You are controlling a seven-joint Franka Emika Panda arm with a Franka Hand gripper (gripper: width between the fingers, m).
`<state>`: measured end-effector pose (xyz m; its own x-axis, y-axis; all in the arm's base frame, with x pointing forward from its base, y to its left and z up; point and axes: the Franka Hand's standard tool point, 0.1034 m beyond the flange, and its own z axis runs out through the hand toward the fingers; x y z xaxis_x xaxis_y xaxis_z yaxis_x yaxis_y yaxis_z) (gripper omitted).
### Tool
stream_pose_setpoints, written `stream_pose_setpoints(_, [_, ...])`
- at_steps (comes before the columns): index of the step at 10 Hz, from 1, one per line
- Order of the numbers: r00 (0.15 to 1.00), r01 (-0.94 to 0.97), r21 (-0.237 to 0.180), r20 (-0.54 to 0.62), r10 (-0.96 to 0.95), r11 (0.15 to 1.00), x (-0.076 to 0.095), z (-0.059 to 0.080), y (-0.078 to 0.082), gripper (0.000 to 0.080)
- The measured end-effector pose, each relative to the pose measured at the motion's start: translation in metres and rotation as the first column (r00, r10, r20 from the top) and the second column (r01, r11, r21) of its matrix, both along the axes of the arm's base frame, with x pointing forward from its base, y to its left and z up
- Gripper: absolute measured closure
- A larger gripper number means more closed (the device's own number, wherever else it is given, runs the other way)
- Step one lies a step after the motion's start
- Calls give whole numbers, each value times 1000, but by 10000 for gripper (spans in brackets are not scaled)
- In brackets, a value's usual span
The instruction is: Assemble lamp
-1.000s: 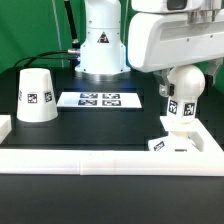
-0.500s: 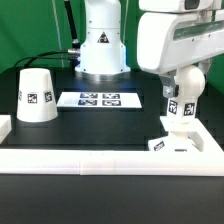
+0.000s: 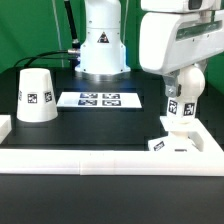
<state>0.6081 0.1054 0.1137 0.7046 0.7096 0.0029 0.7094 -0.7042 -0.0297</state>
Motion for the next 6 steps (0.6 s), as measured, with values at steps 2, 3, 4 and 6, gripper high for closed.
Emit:
stream_pose_setpoints(2, [992,123,9,-1,-123,992,1,0,-1,222])
stream_pose_setpoints(3, [976,219,8,-1,-219,976,1,0,0,220])
stream_pose_setpoints(4, [963,268,8,-3,-268,963,1,0,0,220])
stream_pose_setpoints(6, [875,484,17,-20,-484,875,1,-1,-2,220])
